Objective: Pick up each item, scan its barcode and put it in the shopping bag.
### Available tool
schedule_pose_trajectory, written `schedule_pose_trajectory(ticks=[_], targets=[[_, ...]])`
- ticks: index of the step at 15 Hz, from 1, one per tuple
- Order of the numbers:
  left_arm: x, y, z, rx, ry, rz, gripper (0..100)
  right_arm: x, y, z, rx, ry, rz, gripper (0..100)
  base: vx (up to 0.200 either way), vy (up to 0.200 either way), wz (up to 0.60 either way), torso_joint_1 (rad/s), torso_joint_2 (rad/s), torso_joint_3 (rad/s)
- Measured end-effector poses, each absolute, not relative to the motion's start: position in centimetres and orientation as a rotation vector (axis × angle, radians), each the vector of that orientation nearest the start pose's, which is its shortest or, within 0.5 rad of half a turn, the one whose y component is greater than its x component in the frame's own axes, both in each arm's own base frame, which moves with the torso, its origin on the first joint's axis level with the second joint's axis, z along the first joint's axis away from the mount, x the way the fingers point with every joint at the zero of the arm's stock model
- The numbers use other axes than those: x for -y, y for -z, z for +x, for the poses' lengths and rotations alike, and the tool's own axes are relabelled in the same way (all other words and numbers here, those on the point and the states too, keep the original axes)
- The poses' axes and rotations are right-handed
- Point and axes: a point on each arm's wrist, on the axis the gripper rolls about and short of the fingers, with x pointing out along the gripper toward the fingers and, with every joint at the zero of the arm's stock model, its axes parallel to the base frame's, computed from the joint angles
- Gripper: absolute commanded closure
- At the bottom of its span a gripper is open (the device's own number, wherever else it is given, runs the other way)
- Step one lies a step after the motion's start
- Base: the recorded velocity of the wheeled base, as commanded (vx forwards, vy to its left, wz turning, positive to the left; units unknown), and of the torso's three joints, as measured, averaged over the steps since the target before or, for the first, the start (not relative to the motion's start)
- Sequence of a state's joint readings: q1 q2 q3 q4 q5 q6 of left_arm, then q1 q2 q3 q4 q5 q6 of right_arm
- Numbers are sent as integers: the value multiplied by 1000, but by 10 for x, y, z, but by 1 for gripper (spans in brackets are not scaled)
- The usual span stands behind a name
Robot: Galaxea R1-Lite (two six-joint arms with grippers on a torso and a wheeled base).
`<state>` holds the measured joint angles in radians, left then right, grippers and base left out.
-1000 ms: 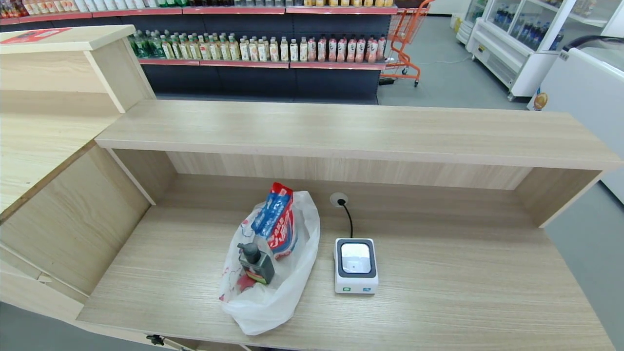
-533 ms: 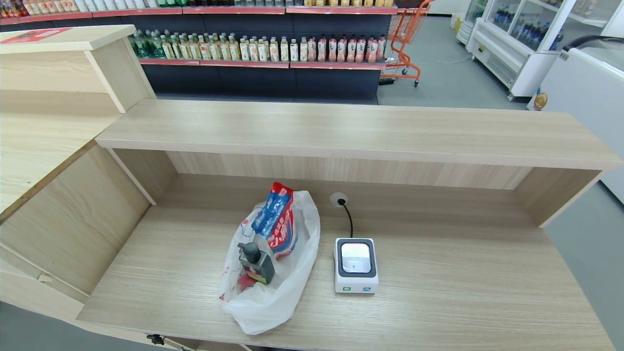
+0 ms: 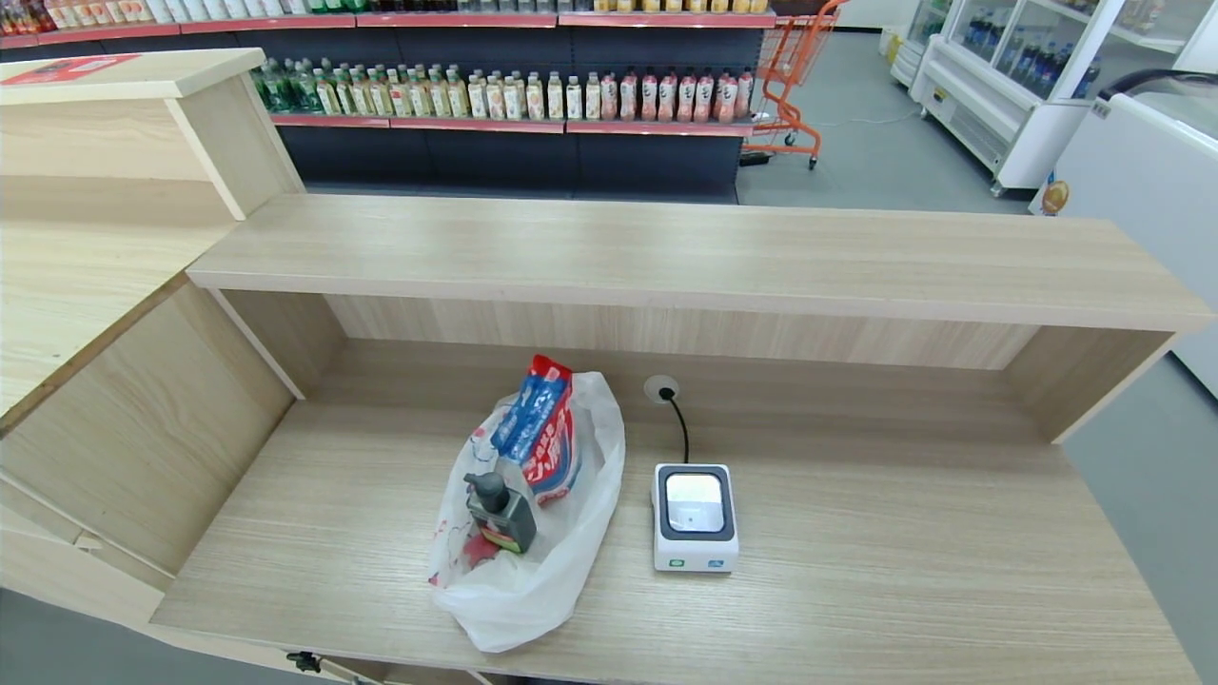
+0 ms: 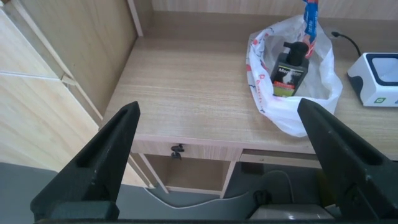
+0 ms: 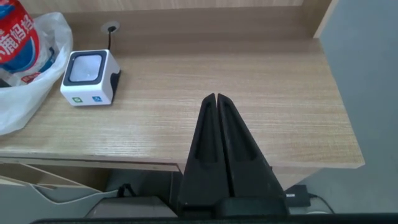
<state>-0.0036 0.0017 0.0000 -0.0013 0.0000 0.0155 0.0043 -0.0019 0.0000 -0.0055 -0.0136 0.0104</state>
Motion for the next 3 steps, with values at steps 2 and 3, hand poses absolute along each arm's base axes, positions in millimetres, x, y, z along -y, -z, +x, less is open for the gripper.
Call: schedule_pose_trajectory(ticks=[2,3], targets=[[0,-76,-23,0,4,16,0,0,-76,-23,7,9,9,100,0,0,0,0,0,0],[0,-76,-23,0,3,16,0,0,-76,-23,7,9,10,100,0,0,0,0,0,0]])
